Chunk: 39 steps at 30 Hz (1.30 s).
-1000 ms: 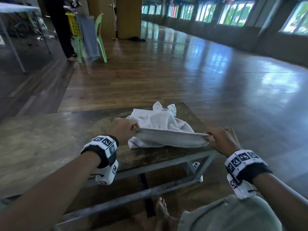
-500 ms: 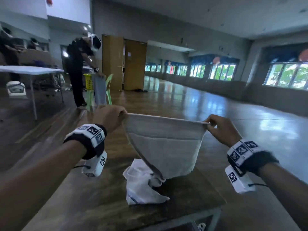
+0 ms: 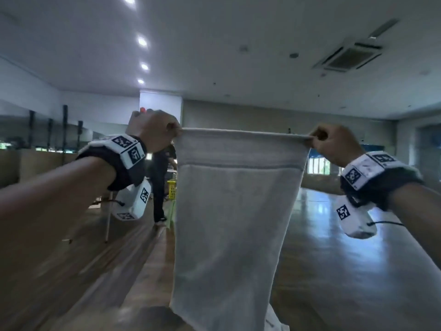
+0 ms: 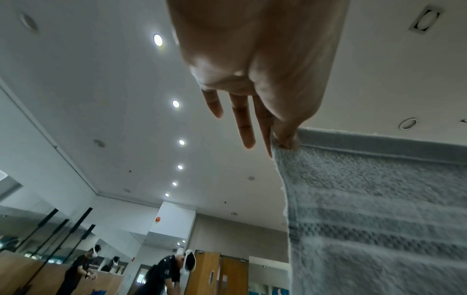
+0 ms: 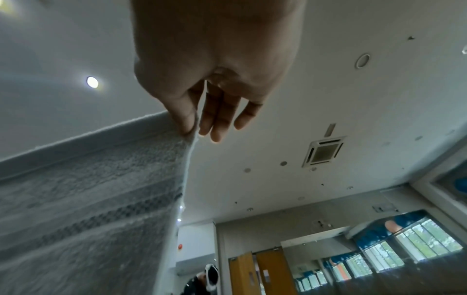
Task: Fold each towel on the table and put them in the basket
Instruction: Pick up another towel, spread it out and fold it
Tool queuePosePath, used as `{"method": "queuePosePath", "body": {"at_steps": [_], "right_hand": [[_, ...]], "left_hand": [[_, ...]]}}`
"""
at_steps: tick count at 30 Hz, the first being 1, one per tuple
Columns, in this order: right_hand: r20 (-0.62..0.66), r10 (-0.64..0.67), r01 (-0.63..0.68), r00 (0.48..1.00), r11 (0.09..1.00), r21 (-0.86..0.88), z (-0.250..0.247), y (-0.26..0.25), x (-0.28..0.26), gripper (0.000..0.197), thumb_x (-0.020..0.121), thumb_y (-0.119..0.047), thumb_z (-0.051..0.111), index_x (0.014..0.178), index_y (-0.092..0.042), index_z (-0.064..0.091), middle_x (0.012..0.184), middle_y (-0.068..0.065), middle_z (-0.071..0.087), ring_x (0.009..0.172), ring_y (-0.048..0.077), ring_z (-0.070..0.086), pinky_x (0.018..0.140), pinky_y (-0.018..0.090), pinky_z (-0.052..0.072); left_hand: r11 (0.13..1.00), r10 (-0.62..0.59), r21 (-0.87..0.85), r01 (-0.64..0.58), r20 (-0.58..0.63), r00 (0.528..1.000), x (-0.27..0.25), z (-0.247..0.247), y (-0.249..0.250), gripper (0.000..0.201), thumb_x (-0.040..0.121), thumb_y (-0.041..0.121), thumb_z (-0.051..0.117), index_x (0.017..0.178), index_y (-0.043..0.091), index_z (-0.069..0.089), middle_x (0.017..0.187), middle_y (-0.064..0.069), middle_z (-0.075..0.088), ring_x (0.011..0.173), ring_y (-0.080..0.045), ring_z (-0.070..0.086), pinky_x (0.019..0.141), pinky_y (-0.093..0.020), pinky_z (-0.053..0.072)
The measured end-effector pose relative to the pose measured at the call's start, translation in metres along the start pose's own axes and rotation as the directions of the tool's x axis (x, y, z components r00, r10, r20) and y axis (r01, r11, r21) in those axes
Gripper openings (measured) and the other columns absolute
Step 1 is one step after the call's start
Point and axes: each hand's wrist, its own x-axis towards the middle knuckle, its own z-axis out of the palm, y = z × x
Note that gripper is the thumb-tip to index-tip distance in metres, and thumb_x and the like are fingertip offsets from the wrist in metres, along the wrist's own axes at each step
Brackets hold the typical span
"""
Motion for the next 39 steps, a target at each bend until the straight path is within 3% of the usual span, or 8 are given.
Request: {"method": "queuePosePath", "body": {"at_steps": [3, 10, 15, 21, 27, 32, 36, 39], "right_hand": [[0.027, -0.004, 0.003, 1.0, 0.999, 0.042, -0.007, -0.019, 0.005, 0.008, 0.084, -0.011, 0.064, 0.087, -0.005, 0.067, 0.075, 0.012, 0.062, 0.067, 0.023, 0.052, 0.053, 0.024, 0.035], [0.114, -0.075, 0.057, 0.991, 0.987, 0.151, 0.001, -0.049, 0.011, 0.01, 0.083, -0.003, 0.061, 0.085, -0.013, 0.059, 0.075, 0.014, 0.059, 0.063, 0.021, 0.05, 0.058, 0.026, 0.039], [0.21, -0.084, 0.043, 0.974, 0.981, 0.191, 0.025, -0.058, 0.012, 0.009, 0.084, -0.003, 0.062, 0.079, -0.01, 0.06, 0.071, 0.009, 0.063, 0.059, 0.014, 0.056, 0.056, 0.023, 0.042], [0.313, -0.035, -0.04, 0.949, 0.973, 0.229, 0.1, -0.046, 0.0, 0.015, 0.078, -0.001, 0.064, 0.068, -0.011, 0.06, 0.069, 0.005, 0.064, 0.066, 0.022, 0.059, 0.068, 0.037, 0.05], [0.457, -0.037, -0.071, 0.889, 0.974, 0.217, 0.196, -0.028, -0.023, 0.021, 0.082, -0.002, 0.063, 0.069, -0.018, 0.057, 0.075, 0.009, 0.063, 0.07, 0.024, 0.058, 0.067, 0.034, 0.049], [0.477, -0.004, -0.098, 0.879, 0.977, 0.189, 0.276, -0.006, -0.05, 0.02, 0.081, 0.0, 0.063, 0.07, -0.017, 0.058, 0.069, -0.002, 0.058, 0.066, 0.018, 0.052, 0.056, 0.022, 0.04], [0.474, 0.022, -0.129, 0.88, 0.972, 0.195, 0.317, 0.011, -0.074, 0.016, 0.081, -0.004, 0.065, 0.072, -0.016, 0.059, 0.068, -0.006, 0.057, 0.066, 0.015, 0.054, 0.056, 0.022, 0.041], [0.521, 0.01, -0.157, 0.853, 0.958, 0.238, 0.337, 0.021, -0.097, 0.015, 0.082, -0.007, 0.068, 0.072, -0.014, 0.059, 0.072, -0.002, 0.061, 0.069, 0.017, 0.057, 0.057, 0.023, 0.043]], "left_hand": [[0.997, -0.021, 0.072, 0.022, -0.008, 1.0, 0.001, -0.034, -0.006, 0.02, 0.093, 0.034, 0.052, 0.095, 0.028, 0.071, 0.094, -0.001, 0.072, 0.085, -0.023, 0.061, 0.086, -0.036, 0.042], [0.993, -0.07, 0.103, 0.065, 0.048, 0.996, -0.01, -0.073, -0.027, 0.018, 0.091, 0.032, 0.056, 0.096, 0.025, 0.071, 0.095, -0.002, 0.07, 0.086, -0.025, 0.06, 0.085, -0.036, 0.047], [0.992, -0.1, 0.087, 0.09, 0.117, 0.988, -0.015, -0.065, -0.049, 0.018, 0.09, 0.035, 0.06, 0.097, 0.023, 0.071, 0.084, 0.005, 0.061, 0.078, -0.017, 0.052, 0.071, -0.029, 0.039], [0.995, -0.092, 0.052, 0.082, 0.235, 0.968, -0.037, -0.006, -0.087, 0.014, 0.087, 0.033, 0.063, 0.092, 0.022, 0.071, 0.087, 0.001, 0.068, 0.074, -0.018, 0.059, 0.065, -0.028, 0.041], [0.99, -0.113, 0.119, 0.074, 0.357, 0.927, -0.084, 0.083, -0.125, 0.011, 0.088, 0.027, 0.061, 0.09, 0.021, 0.071, 0.092, 0.003, 0.068, 0.074, -0.013, 0.054, 0.065, -0.027, 0.036], [0.976, -0.178, 0.182, 0.116, 0.374, 0.91, -0.122, 0.153, -0.143, 0.014, 0.089, 0.03, 0.056, 0.092, 0.027, 0.07, 0.097, -0.001, 0.07, 0.093, -0.026, 0.061, 0.078, -0.035, 0.039], [0.976, -0.19, 0.175, 0.13, 0.391, 0.9, -0.152, 0.189, -0.147, 0.016, 0.091, 0.025, 0.051, 0.089, 0.024, 0.067, 0.092, -0.004, 0.07, 0.089, -0.028, 0.062, 0.083, -0.035, 0.033], [0.98, -0.2, 0.103, 0.172, 0.406, 0.892, -0.177, 0.204, -0.151, 0.016, 0.088, 0.019, 0.053, 0.092, 0.023, 0.068, 0.093, -0.004, 0.07, 0.089, -0.028, 0.063, 0.086, -0.035, 0.037]]}}
